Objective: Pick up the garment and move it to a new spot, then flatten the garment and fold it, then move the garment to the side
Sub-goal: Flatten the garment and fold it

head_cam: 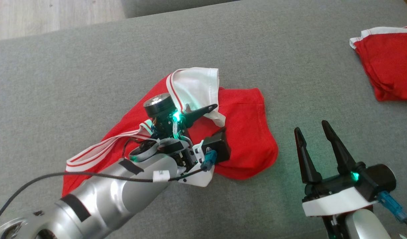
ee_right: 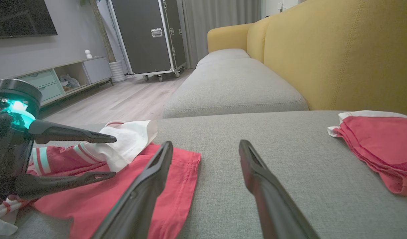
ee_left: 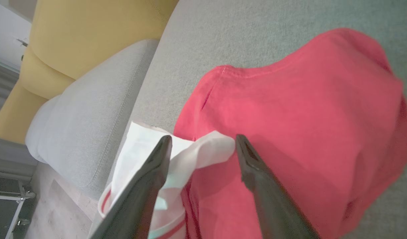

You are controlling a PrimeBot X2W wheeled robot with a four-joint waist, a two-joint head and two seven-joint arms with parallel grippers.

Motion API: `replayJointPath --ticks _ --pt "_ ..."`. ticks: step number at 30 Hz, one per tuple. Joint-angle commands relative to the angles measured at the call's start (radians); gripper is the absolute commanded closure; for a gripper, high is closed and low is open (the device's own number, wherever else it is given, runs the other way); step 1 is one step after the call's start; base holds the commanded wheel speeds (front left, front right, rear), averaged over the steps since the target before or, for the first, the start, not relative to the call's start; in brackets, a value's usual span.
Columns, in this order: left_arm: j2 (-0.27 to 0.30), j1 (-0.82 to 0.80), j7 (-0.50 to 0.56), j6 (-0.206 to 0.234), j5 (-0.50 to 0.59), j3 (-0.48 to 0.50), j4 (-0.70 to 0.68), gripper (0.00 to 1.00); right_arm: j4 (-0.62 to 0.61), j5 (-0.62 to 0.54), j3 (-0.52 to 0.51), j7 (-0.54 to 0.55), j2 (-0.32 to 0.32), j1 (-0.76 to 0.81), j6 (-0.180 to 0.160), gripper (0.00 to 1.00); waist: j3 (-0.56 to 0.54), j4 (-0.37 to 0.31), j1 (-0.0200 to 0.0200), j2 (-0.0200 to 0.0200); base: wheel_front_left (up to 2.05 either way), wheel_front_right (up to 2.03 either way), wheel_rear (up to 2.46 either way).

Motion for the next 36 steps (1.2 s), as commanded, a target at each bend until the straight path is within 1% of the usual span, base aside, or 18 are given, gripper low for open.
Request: replayJointPath --ticks 1,6,7,8,9,10,14,17,18,21,23,24,28,29,30,33,36 --pt "0.002 -0.050 0.008 -0.006 -0.006 0.033 -0.008 0.00 -0.030 0.001 0.019 -0.011 -0.005 -0.023 -0.001 0.00 0.002 -0.003 -0.0001 -0.0001 0.00 0.00 0.00" --pt "-0.016 -0.060 0.023 -0.021 -0.028 0.033 0.046 0.00 -0.031 0.001 0.020 -0.011 -0.005 -0.025 -0.001 0.00 0.009 -0.012 -0.0001 -0.0001 0.00 0.00 0.00" --pt "-0.018 -0.061 0.019 -0.020 -0.030 0.033 0.051 0.05 -0.032 0.001 0.019 -0.011 -0.004 -0.026 -0.001 0.00 0.011 -0.013 -0.0001 -0.0001 0.00 0.00 0.00" --pt "-0.020 -0.063 0.010 -0.018 -0.030 0.033 0.054 0.56 -0.033 0.001 0.018 -0.011 -0.004 -0.026 -0.001 0.00 0.012 -0.013 -0.0001 -0.0001 0.00 0.00 0.00" --pt "-0.022 -0.064 0.001 -0.016 -0.030 0.032 0.055 0.82 -0.034 0.000 0.017 -0.011 -0.003 -0.026 -0.001 0.00 0.013 -0.013 -0.0001 -0.0001 0.00 0.00 0.00" --pt "-0.025 -0.065 -0.010 -0.011 -0.029 0.032 0.053 1.00 -0.035 0.000 0.016 -0.011 -0.003 -0.025 -0.001 0.00 0.013 -0.012 -0.0001 -0.0001 0.00 0.00 0.00" --pt "-0.022 -0.056 -0.043 0.014 -0.041 0.046 0.032 1.00 -0.035 -0.004 0.005 -0.011 -0.003 -0.011 -0.001 0.00 -0.001 0.001 -0.0001 -0.0001 0.00 0.00 0.00" --pt "-0.002 -0.042 -0.073 0.040 -0.057 0.068 -0.013 1.00 -0.030 -0.006 0.003 -0.011 -0.009 -0.001 -0.001 0.00 -0.019 0.018 -0.0001 -0.0001 0.00 0.00 0.00" --pt "0.024 -0.031 -0.102 0.068 -0.071 0.095 -0.061 1.00 -0.027 -0.007 -0.001 -0.011 -0.014 0.005 -0.001 0.00 -0.030 0.035 -0.0001 -0.0001 0.00 0.00 0.00" --pt "0.085 -0.012 -0.146 0.121 -0.099 0.157 -0.153 1.00 -0.011 0.006 -0.010 -0.011 -0.020 0.004 -0.001 0.00 -0.040 0.061 -0.0001 -0.0001 0.00 0.00 0.00" --pt "0.134 0.000 -0.167 0.152 -0.118 0.201 -0.220 1.00 0.013 0.021 -0.013 -0.011 -0.032 -0.006 -0.001 0.00 -0.040 0.081 -0.0001 -0.0001 0.00 0.00 0.00" --pt "0.158 0.005 -0.178 0.159 -0.128 0.219 -0.257 1.00 0.033 0.031 -0.015 -0.011 -0.040 -0.013 -0.001 0.00 -0.038 0.091 -0.0001 -0.0001 0.00 0.00 0.00" --pt "0.249 0.011 -0.206 0.171 -0.152 0.273 -0.361 1.00 0.137 0.071 -0.006 -0.011 -0.082 -0.075 -0.001 0.00 -0.026 0.127 -0.0001 -0.0001 0.00 0.00 0.00" --pt "0.249 0.011 -0.206 0.171 -0.152 0.273 -0.361 1.00 0.137 0.071 -0.006 -0.011 -0.082 -0.075 -0.001 0.00 -0.026 0.127 -0.0001 -0.0001 0.00 0.00 0.00" --pt "0.267 0.010 -0.213 0.172 -0.155 0.284 -0.377 1.00 0.168 0.088 0.001 -0.011 -0.091 -0.097 -0.001 0.00 -0.022 0.133 -0.0001 -0.0001 0.00 0.00 0.00" --pt "0.299 0.014 -0.237 0.178 -0.180 0.316 -0.410 1.00 0.286 0.158 0.051 -0.011 -0.123 -0.172 -0.001 0.00 -0.012 0.148 -0.0001 -0.0001 0.00 0.00 0.00" --pt "0.314 0.016 -0.245 0.179 -0.193 0.329 -0.418 1.00 0.397 0.250 0.111 0.003 -0.146 -0.266 -0.001 0.00 -0.002 0.158 -0.0001 -0.0001 0.00 0.00 0.00"
